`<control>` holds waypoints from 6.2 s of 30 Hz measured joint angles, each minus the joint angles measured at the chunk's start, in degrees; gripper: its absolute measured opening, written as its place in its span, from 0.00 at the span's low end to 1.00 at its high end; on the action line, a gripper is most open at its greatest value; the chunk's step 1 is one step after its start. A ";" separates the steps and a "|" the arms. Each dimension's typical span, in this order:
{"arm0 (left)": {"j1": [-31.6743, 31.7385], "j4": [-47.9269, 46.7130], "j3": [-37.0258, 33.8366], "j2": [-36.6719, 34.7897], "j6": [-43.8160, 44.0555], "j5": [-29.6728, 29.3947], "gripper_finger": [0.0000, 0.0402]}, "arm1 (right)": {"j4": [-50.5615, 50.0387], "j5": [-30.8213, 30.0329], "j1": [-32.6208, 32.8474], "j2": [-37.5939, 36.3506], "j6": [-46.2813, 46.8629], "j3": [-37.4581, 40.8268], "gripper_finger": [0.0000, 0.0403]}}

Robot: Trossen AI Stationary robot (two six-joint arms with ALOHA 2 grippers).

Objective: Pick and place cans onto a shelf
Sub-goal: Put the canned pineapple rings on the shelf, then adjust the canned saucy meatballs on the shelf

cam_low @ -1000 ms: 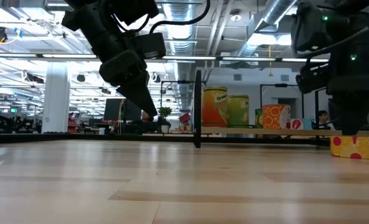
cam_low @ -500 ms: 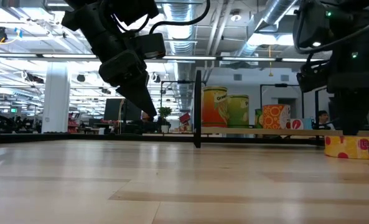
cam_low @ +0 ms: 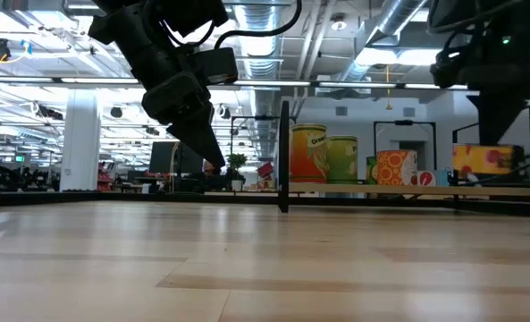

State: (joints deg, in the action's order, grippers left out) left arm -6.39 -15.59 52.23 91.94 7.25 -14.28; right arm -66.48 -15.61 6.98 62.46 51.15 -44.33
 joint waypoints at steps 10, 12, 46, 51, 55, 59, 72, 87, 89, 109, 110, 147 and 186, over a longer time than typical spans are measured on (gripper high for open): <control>0.00 0.00 0.00 0.00 -0.07 0.00 0.00 | -6.71 -5.39 -21.88 -3.68 -9.01 -0.35 0.01; 0.00 0.00 0.00 0.00 -0.07 0.00 0.00 | -3.82 -5.37 -26.31 -3.29 -13.12 -0.35 0.01; 0.00 -0.46 0.00 0.00 0.52 0.02 0.00 | 6.11 -5.65 -40.52 7.65 -30.65 -0.43 0.09; 0.00 -0.46 0.00 0.00 0.52 0.02 0.00 | 6.19 -5.65 -40.52 7.65 -32.06 -0.40 0.15; 0.00 -0.46 0.00 0.00 0.52 0.02 0.00 | 6.19 -6.18 -40.52 7.64 -32.17 -0.40 0.21; 0.00 -0.46 0.00 0.00 0.52 0.02 0.00 | 6.14 -7.18 -40.52 7.63 -31.91 -0.40 0.27; 0.00 -0.61 0.00 0.00 0.52 0.02 0.00 | 4.72 -4.66 -31.06 3.08 -30.00 -10.28 0.33; 0.00 -1.19 0.00 0.00 -0.55 0.00 0.00 | 35.19 -18.42 2.75 7.64 -9.56 1.16 0.32; 0.00 -1.57 0.00 0.00 -0.55 0.00 0.00 | 35.13 -23.89 5.15 10.19 -6.13 1.34 0.32; 0.00 -1.54 -0.02 0.00 0.31 -0.75 0.00 | 18.57 -48.15 29.55 33.86 51.02 1.31 0.30; 0.00 -1.64 -0.02 0.00 0.44 -1.41 0.00 | 17.98 -49.12 29.79 35.62 53.44 1.33 0.30; 0.02 -1.51 -0.02 0.00 0.61 -4.59 0.00 | 14.72 -64.01 17.12 48.48 64.03 -0.81 0.02; 0.02 -1.60 -0.02 0.00 1.53 -4.55 0.00 | 7.76 -63.72 10.05 48.46 63.93 -0.79 0.05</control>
State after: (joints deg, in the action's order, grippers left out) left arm -6.37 -17.19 52.21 91.94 8.78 -18.83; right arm -58.72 -79.33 17.03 110.91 115.08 -45.12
